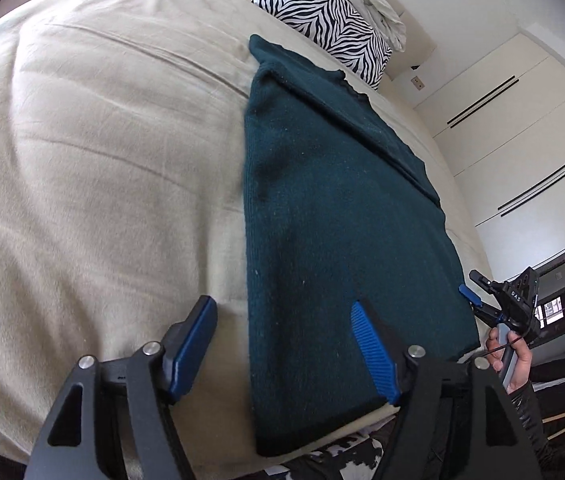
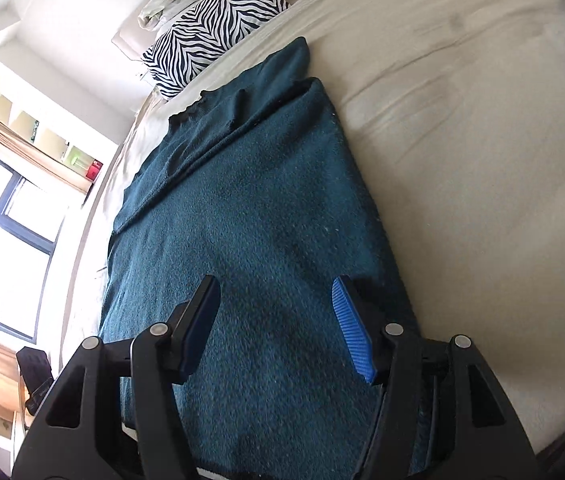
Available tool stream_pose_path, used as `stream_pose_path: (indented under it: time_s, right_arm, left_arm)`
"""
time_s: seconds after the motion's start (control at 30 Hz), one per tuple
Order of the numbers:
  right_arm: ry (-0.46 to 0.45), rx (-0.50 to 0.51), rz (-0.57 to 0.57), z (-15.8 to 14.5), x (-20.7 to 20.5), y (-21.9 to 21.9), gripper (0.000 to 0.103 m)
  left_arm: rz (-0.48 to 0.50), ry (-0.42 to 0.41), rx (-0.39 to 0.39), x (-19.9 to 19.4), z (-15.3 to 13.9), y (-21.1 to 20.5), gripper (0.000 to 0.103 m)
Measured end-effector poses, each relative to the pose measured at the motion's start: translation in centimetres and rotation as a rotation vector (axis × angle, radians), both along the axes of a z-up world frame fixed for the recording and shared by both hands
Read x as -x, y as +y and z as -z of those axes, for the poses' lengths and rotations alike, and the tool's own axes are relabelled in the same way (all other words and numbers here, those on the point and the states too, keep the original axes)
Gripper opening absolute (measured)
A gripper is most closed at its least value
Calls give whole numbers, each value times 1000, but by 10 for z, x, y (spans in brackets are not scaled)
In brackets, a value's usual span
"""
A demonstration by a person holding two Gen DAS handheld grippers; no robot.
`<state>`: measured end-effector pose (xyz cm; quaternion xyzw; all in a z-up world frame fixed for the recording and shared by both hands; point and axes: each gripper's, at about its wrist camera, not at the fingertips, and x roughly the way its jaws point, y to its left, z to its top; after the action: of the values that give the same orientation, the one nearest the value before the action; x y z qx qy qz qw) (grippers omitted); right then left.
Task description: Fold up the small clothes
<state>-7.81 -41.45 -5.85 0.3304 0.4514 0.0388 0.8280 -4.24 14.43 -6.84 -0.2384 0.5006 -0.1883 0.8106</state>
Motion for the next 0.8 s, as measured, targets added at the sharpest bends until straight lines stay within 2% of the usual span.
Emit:
stream_pose_path:
  time_s: [0.07, 0.2, 0.27, 0.37, 0.67, 0.73, 0.8]
  right_arm:
    - [13, 7, 18, -3, 20, -11, 57]
    - [51, 45, 70, -13, 54, -36, 57]
    - [86, 69, 94, -14, 69, -46, 57]
    - [108, 42, 90, -13, 86, -57, 57]
    - [198, 94, -9, -6, 93, -33, 57]
    - [210, 102, -34, -5, 92, -25, 56]
    - [217, 99, -46, -3, 93, -21, 51]
  left_arm:
    - [17, 24, 12, 7, 1, -3, 71]
    - [70, 50, -16, 9, 5, -14, 67]
    - [89, 66, -30, 10, 7, -18, 58]
    - [118, 91, -48, 9, 8, -23, 49]
    - [145, 131, -61, 11, 9, -29, 49]
    - [150, 130, -69, 11, 9, -33, 46]
    - [149, 136, -81, 12, 11, -33, 32]
